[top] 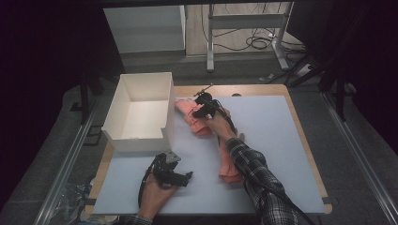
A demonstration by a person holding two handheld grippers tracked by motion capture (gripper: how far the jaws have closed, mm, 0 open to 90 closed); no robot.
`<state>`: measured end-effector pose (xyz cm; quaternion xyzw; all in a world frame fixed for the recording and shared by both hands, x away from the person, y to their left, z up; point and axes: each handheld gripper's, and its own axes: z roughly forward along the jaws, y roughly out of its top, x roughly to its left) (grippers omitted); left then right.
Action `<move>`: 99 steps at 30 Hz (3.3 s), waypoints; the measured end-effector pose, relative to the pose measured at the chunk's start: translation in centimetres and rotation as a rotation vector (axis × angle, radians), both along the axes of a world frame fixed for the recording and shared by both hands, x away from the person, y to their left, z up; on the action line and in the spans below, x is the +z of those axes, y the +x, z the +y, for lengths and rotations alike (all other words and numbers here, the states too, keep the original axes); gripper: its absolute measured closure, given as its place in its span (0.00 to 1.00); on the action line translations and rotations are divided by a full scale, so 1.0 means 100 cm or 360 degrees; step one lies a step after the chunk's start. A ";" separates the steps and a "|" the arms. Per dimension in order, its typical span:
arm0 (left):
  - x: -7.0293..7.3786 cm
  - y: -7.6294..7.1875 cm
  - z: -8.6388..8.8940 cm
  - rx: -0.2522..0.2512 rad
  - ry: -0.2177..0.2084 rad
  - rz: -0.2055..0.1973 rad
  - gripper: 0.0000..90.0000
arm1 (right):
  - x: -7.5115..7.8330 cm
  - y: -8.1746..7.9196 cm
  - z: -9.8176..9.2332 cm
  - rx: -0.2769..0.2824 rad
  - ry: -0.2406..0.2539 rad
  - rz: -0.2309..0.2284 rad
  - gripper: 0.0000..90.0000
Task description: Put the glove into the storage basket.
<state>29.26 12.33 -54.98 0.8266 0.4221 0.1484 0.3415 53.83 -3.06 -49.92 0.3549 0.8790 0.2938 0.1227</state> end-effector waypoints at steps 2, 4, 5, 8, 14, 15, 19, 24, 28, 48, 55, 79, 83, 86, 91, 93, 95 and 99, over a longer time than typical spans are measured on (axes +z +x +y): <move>0.000 0.000 0.000 0.0000 0.0001 0.0000 0.02 | -0.001 0.000 0.001 -0.0007 -0.0006 0.0008 0.67; 0.000 0.000 0.000 0.0000 0.0001 0.0000 0.02 | -0.001 0.001 0.003 -0.0016 -0.0018 0.0037 0.81; 0.000 0.000 0.000 -0.0001 0.0001 0.0000 0.02 | -0.001 0.000 0.004 -0.0014 -0.0021 0.0042 0.86; 0.000 0.000 0.000 -0.0001 0.0001 0.0000 0.02 | 0.001 -0.001 0.006 -0.0015 -0.0062 0.0033 0.94; 0.000 0.000 0.000 -0.0001 0.0001 0.0000 0.02 | 0.010 -0.004 0.004 -0.0045 -0.0010 0.0040 0.97; 0.000 0.000 0.000 -0.0001 0.0001 0.0000 0.02 | 0.010 -0.004 0.004 -0.0045 -0.0010 0.0040 0.97; 0.000 0.000 0.000 0.0000 0.0001 0.0001 0.02 | 0.018 -0.006 -0.001 -0.0070 0.0048 0.0041 0.97; 0.000 0.000 0.000 -0.0001 0.0003 0.0001 0.02 | 0.033 -0.012 -0.008 -0.0075 0.0118 0.0017 0.97; 0.000 0.000 0.000 -0.0001 0.0005 0.0002 0.02 | 0.044 -0.017 -0.011 -0.0069 0.0137 -0.0013 0.97; 0.000 0.000 0.000 0.0001 0.0001 -0.0004 0.02 | 0.106 -0.083 -0.045 -0.0009 0.0196 -0.0126 0.97; 0.000 0.000 0.000 0.0000 0.0001 -0.0007 0.02 | 0.110 -0.107 -0.066 -0.0051 0.0204 -0.0122 0.97; 0.000 0.000 0.000 -0.0001 0.0003 -0.0003 0.02 | 0.089 -0.184 -0.135 -0.0288 0.0229 -0.0043 0.97; 0.000 0.000 0.000 -0.0001 0.0003 -0.0004 0.02 | 0.071 -0.190 -0.137 -0.0331 0.0210 -0.0010 0.97; 0.000 0.000 0.000 0.0002 -0.0001 -0.0005 0.02 | 0.058 -0.189 -0.138 -0.0356 0.0198 -0.0017 0.96; 0.000 0.000 0.000 -0.0001 0.0004 -0.0005 0.02 | 0.049 -0.190 -0.138 -0.0362 0.0187 -0.0045 0.89; 0.000 0.000 0.000 -0.0001 0.0005 -0.0005 0.02 | 0.048 -0.191 -0.138 -0.0362 0.0186 -0.0058 0.84; 0.000 0.000 0.000 -0.0001 0.0003 -0.0005 0.02 | 0.048 -0.191 -0.139 -0.0361 0.0202 -0.0057 0.80; 0.000 0.000 0.000 -0.0002 0.0004 -0.0005 0.02 | 0.052 -0.191 -0.143 -0.0347 0.0222 -0.0069 0.71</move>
